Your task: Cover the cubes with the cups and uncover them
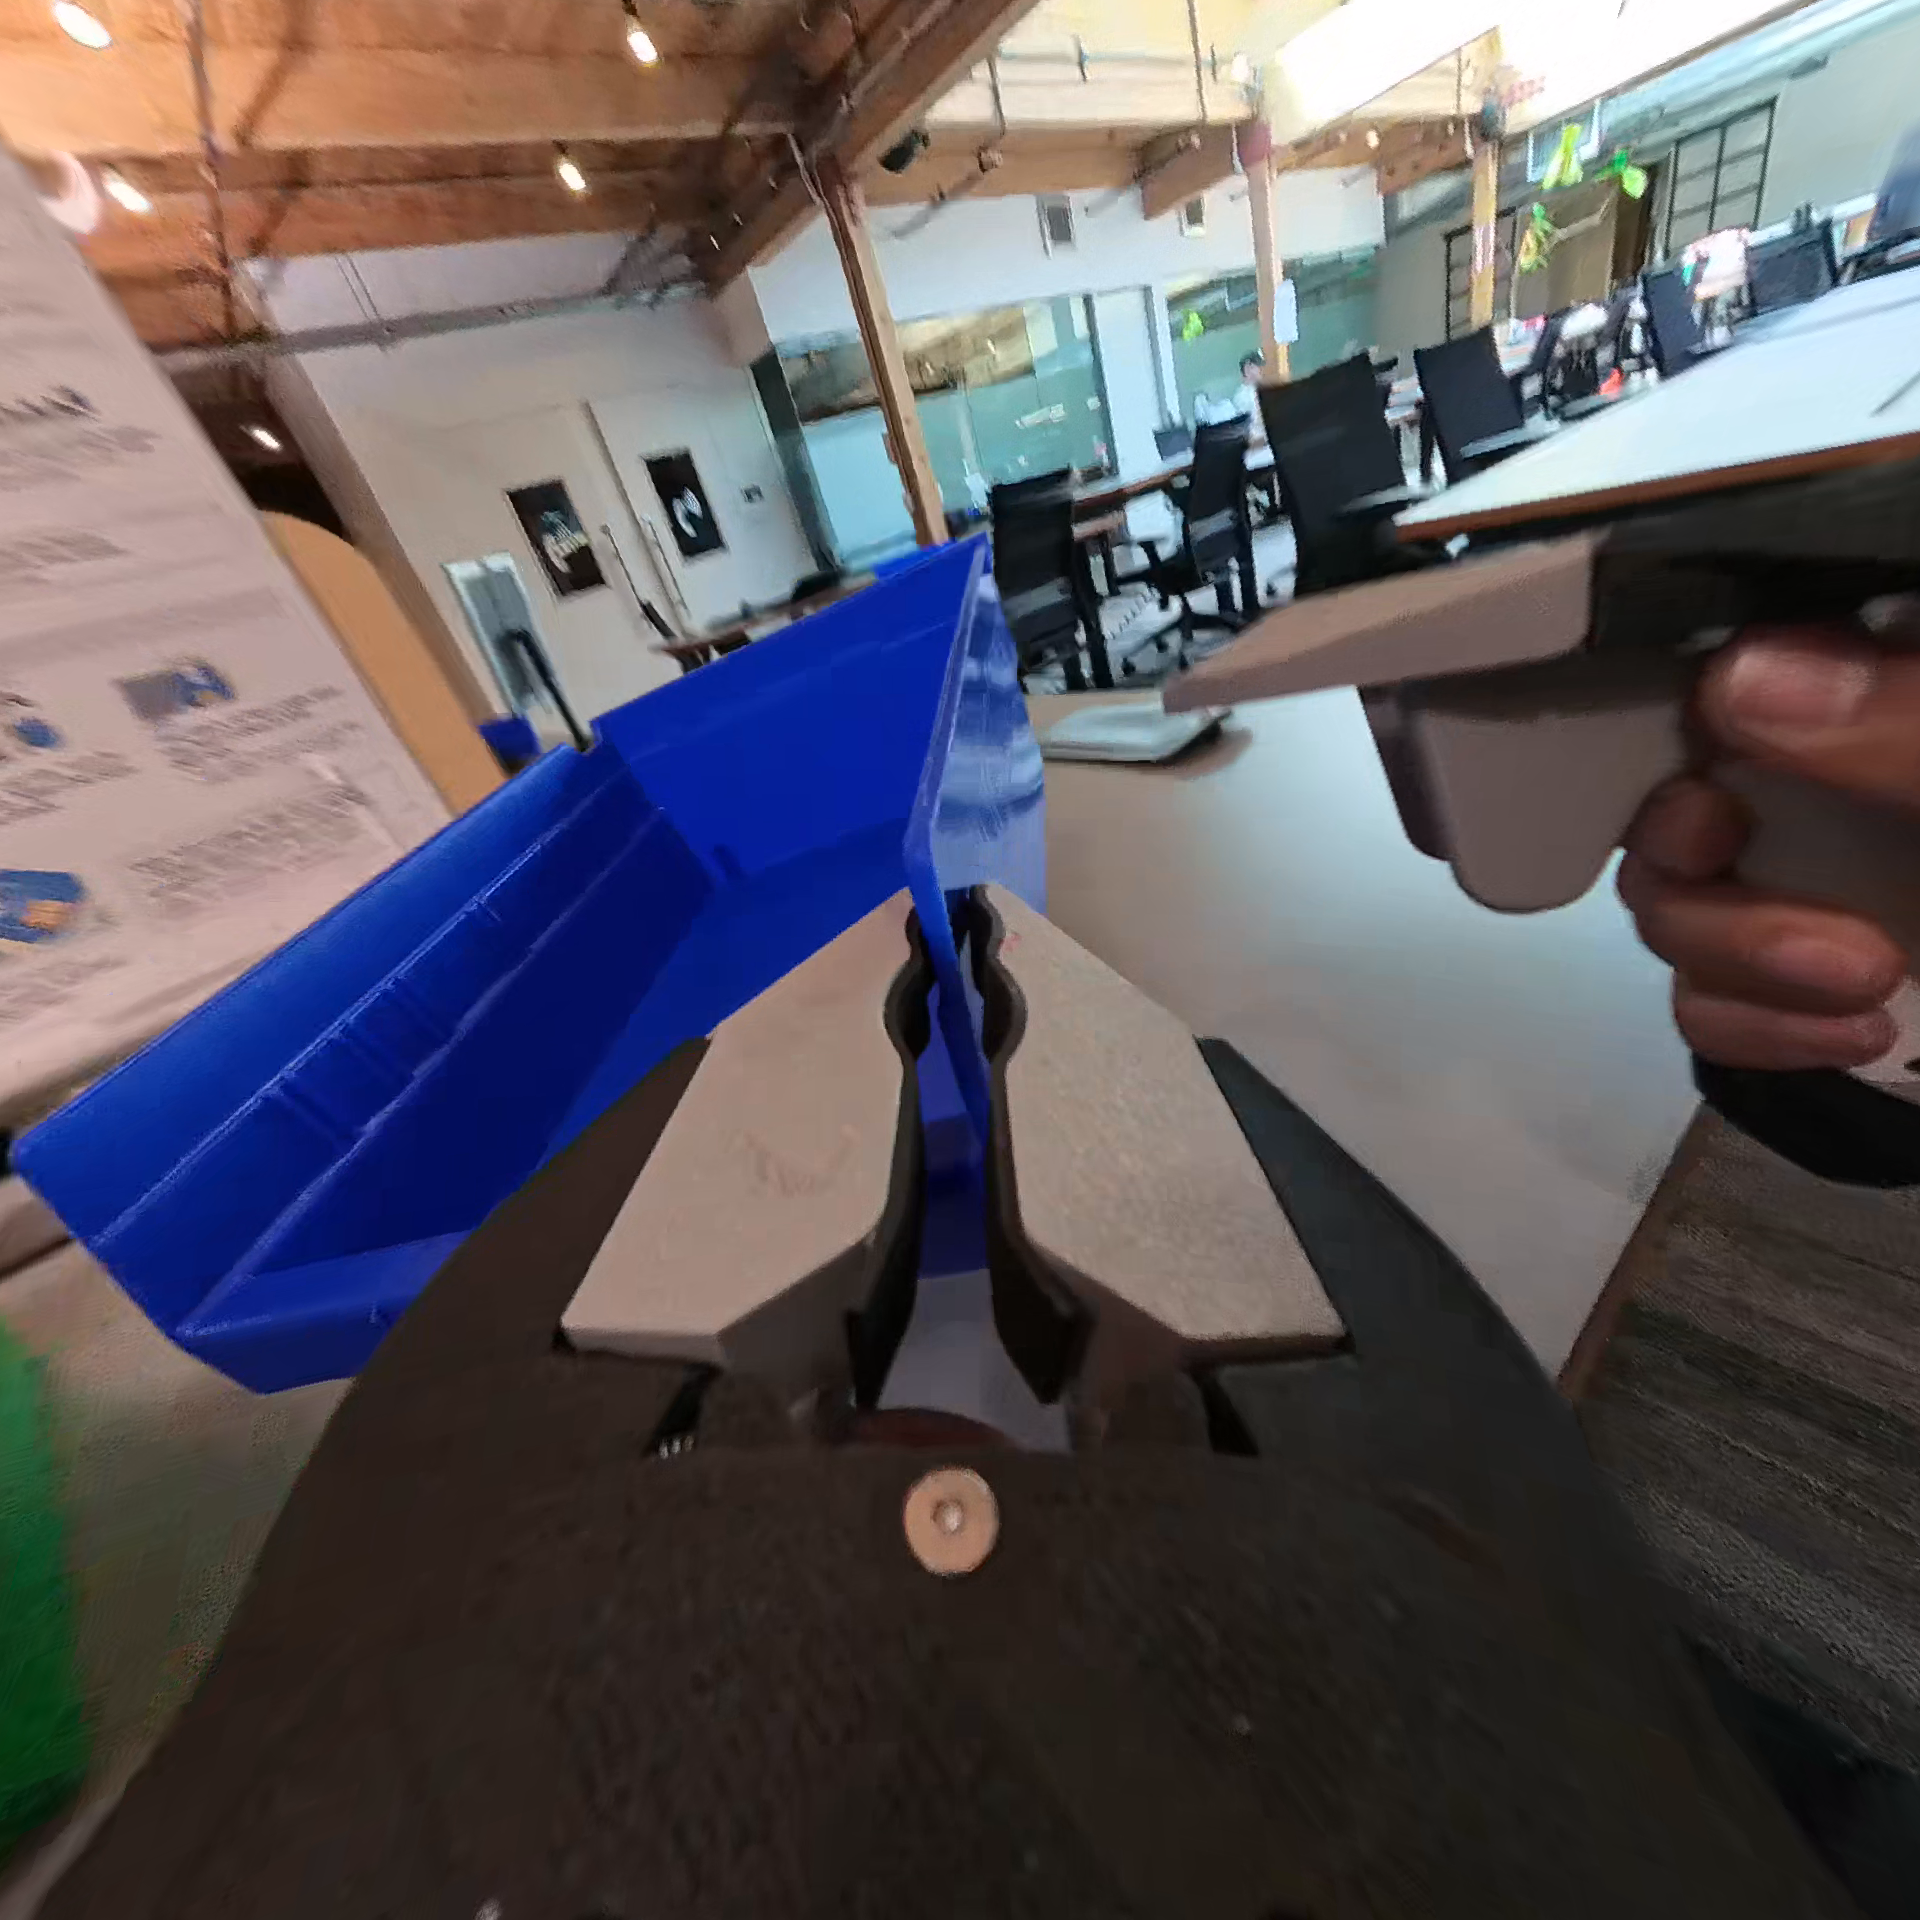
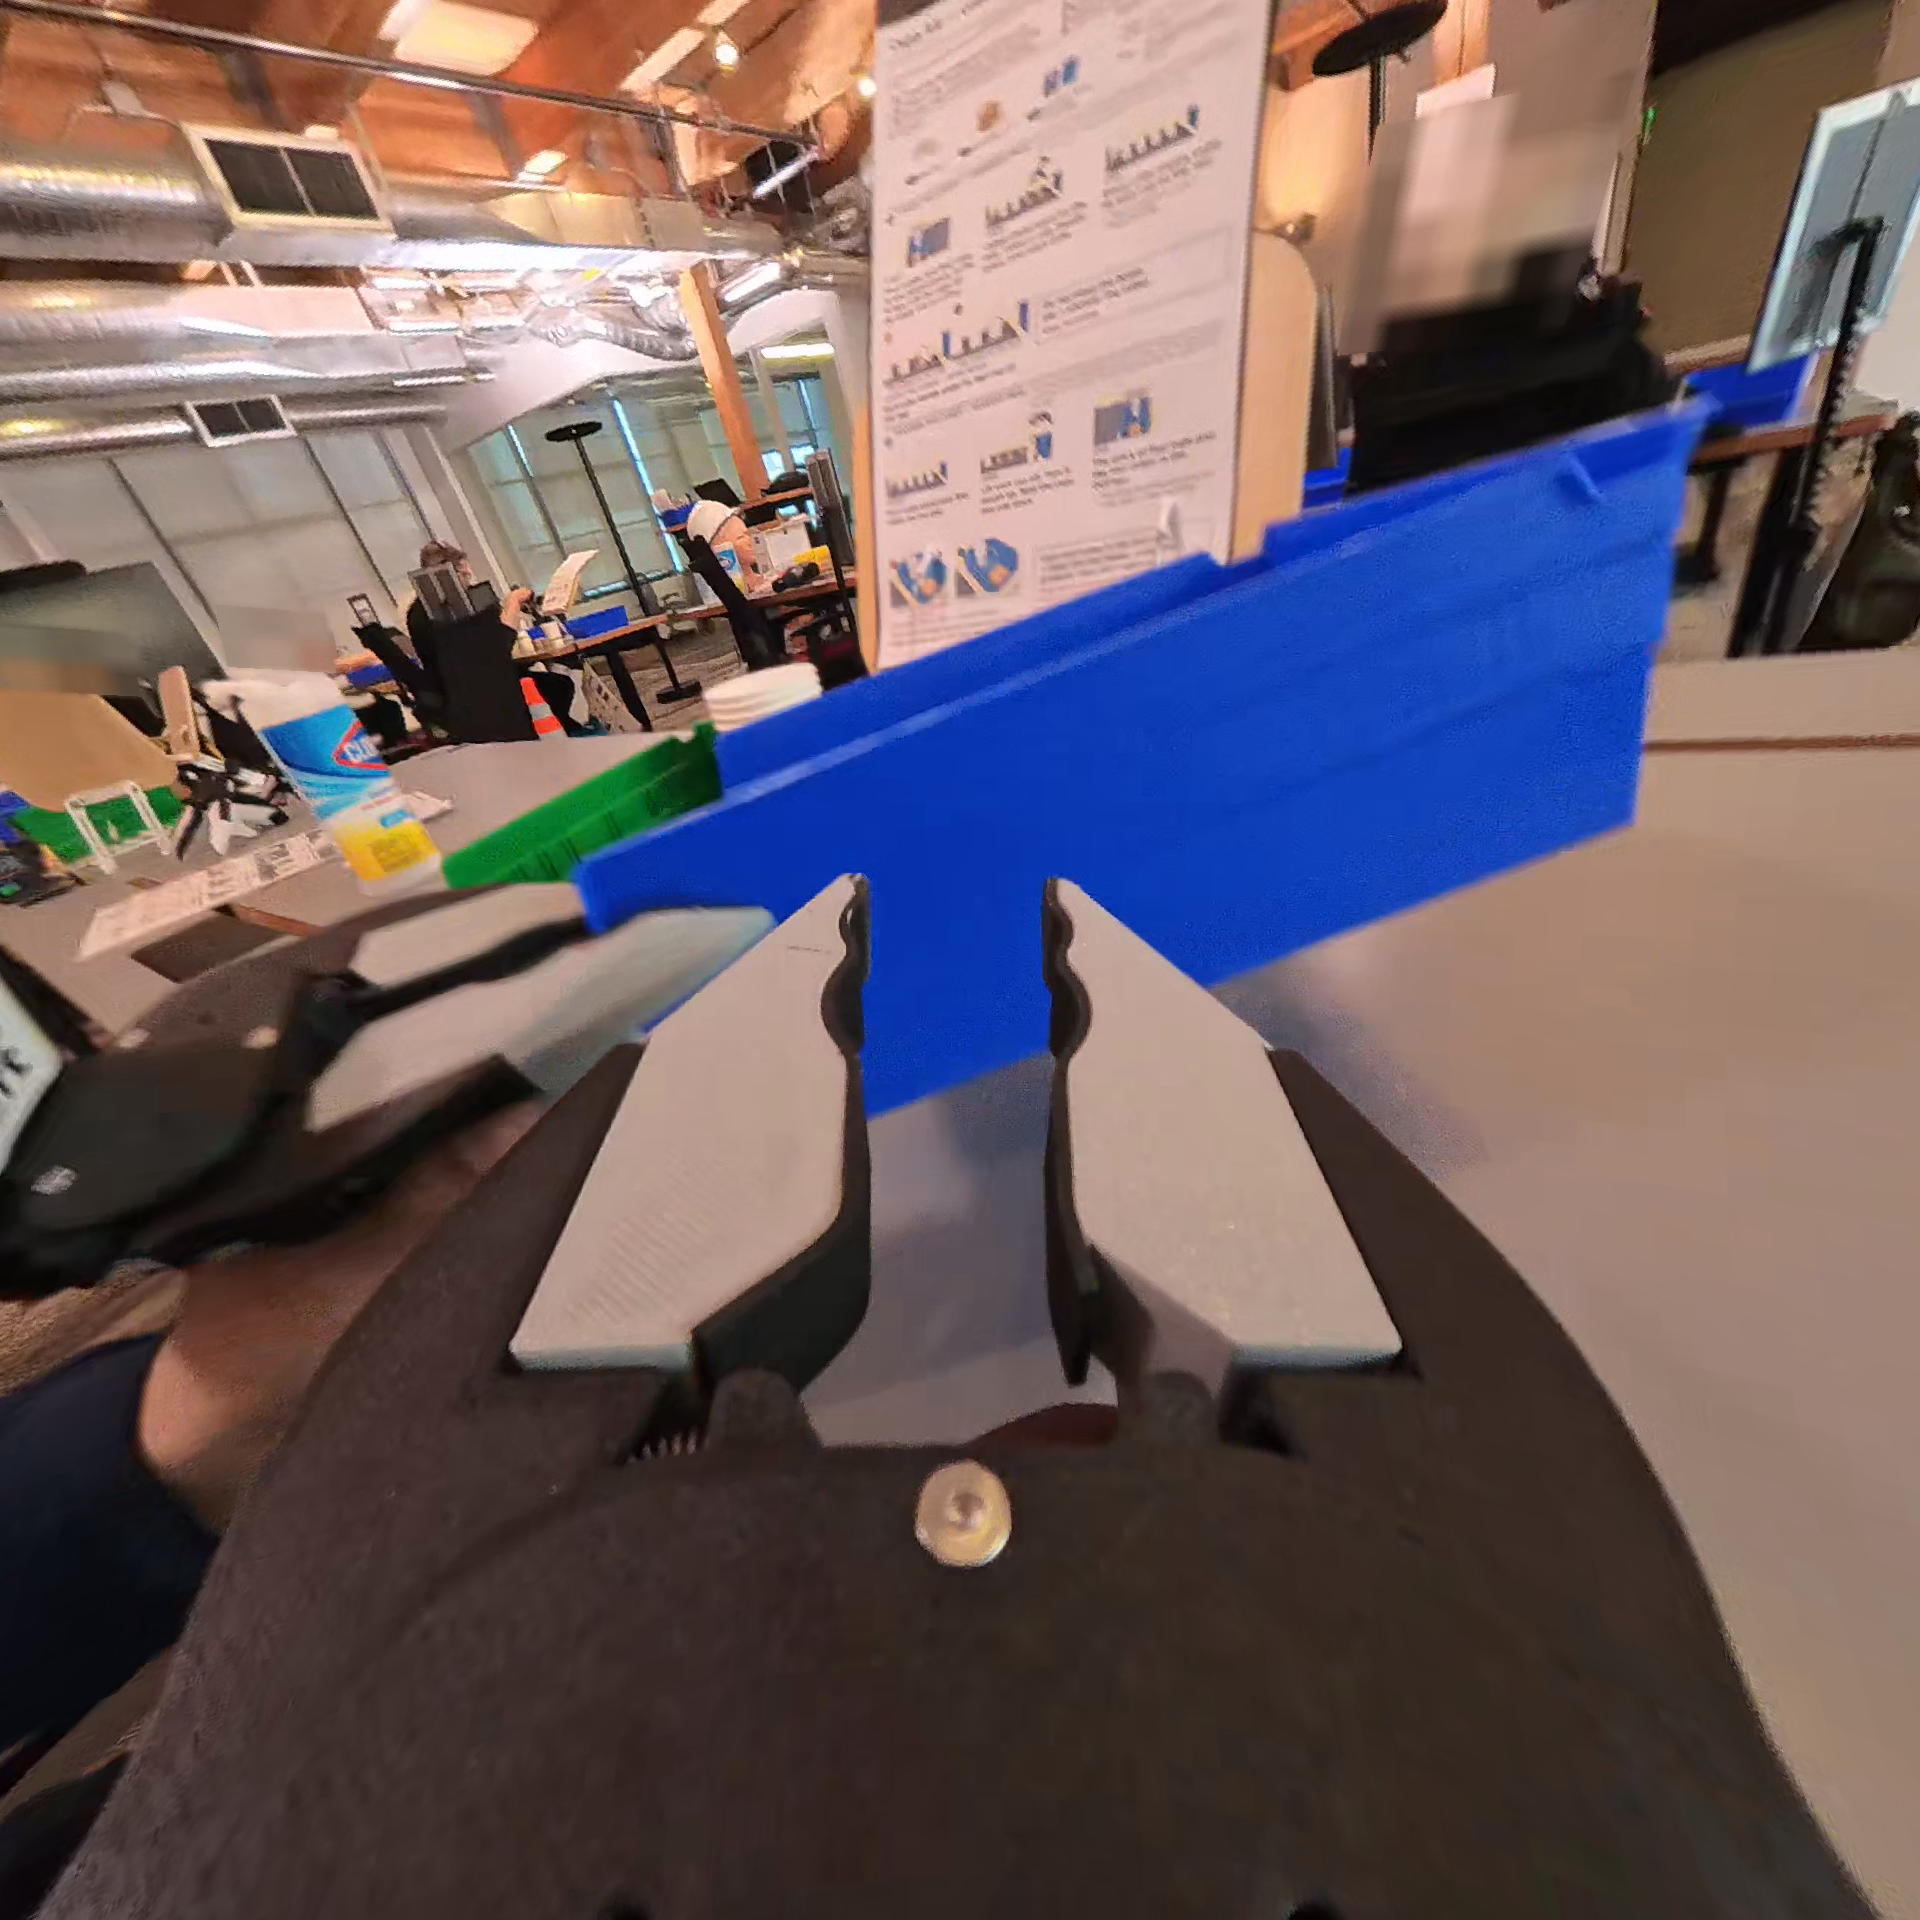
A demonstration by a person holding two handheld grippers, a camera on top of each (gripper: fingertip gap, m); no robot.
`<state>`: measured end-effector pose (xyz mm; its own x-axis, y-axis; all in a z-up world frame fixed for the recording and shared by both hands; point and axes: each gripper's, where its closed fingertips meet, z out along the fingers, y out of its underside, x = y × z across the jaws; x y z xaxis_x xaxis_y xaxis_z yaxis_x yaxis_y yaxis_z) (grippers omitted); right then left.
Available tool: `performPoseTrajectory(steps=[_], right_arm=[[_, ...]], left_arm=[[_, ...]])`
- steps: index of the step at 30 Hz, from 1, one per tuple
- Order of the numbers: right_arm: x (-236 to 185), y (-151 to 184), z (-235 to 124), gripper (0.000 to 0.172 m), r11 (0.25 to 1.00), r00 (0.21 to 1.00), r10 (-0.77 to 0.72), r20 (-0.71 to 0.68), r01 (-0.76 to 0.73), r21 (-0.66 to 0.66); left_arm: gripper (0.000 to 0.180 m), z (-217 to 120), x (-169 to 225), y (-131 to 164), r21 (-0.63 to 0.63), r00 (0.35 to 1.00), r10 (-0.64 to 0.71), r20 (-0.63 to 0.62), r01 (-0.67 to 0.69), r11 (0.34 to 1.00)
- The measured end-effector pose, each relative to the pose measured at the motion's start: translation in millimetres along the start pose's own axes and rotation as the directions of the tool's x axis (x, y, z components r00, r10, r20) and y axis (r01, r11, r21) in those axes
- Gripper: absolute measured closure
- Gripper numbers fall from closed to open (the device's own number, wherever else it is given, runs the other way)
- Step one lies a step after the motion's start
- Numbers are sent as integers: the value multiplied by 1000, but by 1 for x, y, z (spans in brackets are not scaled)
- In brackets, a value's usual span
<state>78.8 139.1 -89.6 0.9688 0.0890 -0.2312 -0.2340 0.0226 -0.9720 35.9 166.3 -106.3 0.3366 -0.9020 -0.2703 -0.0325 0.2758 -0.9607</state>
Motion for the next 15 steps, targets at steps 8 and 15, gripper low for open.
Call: performPoseTrajectory(steps=[8,15], right_arm=[[45,35,-12,134,990,986,-54,-155,33,-139],[-38,98,22,132,908,978,-194,80,210,-363]], left_arm=[[128,26,66,36,-251,952,-197,-233,137,958],[129,-68,-81,51,-246,999,-25,34,33,969]])
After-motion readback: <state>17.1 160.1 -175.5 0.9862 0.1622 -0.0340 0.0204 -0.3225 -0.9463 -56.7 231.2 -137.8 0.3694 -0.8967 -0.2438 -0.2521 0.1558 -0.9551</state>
